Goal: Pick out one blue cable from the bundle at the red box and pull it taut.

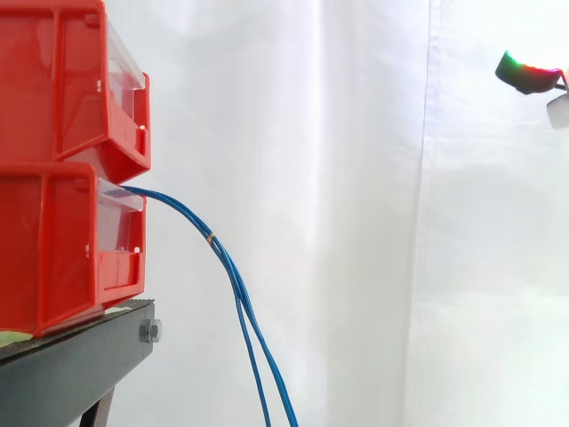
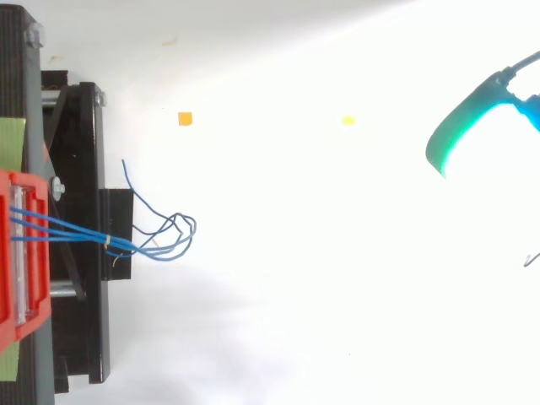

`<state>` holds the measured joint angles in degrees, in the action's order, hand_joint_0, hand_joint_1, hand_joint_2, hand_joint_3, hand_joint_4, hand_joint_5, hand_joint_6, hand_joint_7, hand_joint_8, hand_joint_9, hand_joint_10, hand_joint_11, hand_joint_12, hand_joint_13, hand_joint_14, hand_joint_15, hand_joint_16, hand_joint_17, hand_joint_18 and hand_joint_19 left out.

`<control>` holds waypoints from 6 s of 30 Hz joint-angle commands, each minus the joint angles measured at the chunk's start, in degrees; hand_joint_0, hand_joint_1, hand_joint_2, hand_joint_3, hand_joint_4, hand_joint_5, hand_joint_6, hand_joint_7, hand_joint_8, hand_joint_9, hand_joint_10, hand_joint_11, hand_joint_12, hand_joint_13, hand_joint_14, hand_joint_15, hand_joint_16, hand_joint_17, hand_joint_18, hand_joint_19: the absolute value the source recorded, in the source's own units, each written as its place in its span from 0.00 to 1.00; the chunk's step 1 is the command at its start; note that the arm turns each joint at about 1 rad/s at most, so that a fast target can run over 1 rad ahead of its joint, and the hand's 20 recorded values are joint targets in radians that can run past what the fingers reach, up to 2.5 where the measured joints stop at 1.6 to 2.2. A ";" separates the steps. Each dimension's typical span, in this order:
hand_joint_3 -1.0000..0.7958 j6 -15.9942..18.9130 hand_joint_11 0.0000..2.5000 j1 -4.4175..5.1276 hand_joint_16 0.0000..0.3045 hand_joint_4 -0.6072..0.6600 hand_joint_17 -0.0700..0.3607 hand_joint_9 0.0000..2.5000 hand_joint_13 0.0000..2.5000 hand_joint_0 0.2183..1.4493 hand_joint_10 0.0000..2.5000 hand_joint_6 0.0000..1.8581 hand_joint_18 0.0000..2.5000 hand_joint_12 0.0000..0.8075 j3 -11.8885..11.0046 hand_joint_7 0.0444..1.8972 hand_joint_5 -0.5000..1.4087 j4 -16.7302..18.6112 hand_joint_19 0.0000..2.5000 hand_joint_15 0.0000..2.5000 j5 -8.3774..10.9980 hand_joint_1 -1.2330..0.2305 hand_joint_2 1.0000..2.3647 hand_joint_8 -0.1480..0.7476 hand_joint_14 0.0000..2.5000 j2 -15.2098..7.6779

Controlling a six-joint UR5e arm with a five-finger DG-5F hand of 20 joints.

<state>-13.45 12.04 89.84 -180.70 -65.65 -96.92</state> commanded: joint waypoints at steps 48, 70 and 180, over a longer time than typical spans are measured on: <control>0.29 -2.64 0.08 -1.14 0.12 0.60 0.36 0.25 0.20 0.27 0.00 0.27 0.17 0.34 0.51 0.34 0.15 16.61 0.20 0.05 1.85 0.46 0.00 0.43 0.00 -15.14; 0.28 -15.38 0.08 -0.88 0.12 0.60 0.36 0.24 0.20 0.26 0.00 0.27 0.17 0.34 -2.04 0.34 0.15 34.72 0.20 0.05 7.82 0.46 0.00 0.43 0.00 -23.67; 0.34 -3.16 0.13 -3.78 0.12 0.53 0.35 0.30 0.24 0.32 0.00 0.32 0.20 0.35 -14.08 0.61 0.21 46.41 0.23 0.08 -11.95 0.48 0.01 0.46 0.00 -38.52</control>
<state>-16.63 8.29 75.79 -134.28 -77.22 -135.44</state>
